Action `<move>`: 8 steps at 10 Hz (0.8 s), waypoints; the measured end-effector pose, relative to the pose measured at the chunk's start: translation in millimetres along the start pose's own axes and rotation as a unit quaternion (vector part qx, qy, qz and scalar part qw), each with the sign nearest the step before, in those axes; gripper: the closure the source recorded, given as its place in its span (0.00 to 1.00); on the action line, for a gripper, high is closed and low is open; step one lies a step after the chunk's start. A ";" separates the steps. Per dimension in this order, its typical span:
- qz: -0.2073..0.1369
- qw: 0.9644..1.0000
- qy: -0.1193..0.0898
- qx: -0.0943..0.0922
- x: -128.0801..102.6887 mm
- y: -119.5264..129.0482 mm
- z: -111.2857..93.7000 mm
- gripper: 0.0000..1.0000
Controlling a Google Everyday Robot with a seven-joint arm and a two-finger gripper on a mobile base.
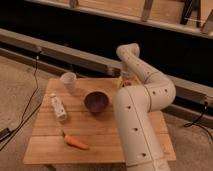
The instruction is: Place the eraser on the white sponge
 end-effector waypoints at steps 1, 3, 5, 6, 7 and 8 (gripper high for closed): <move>-0.002 1.000 0.000 -0.003 1.1 1.6 -3.6 0.20; -0.011 1.000 0.002 -0.017 7.7 8.3 -15.5 0.20; -0.022 0.999 0.009 -0.025 18.1 14.3 -26.4 0.20; -0.026 0.999 0.013 -0.027 24.3 16.4 -31.0 0.20; -0.030 0.999 0.017 -0.029 30.8 18.1 -34.4 0.20; -0.033 0.999 0.020 -0.028 38.2 19.1 -38.4 0.20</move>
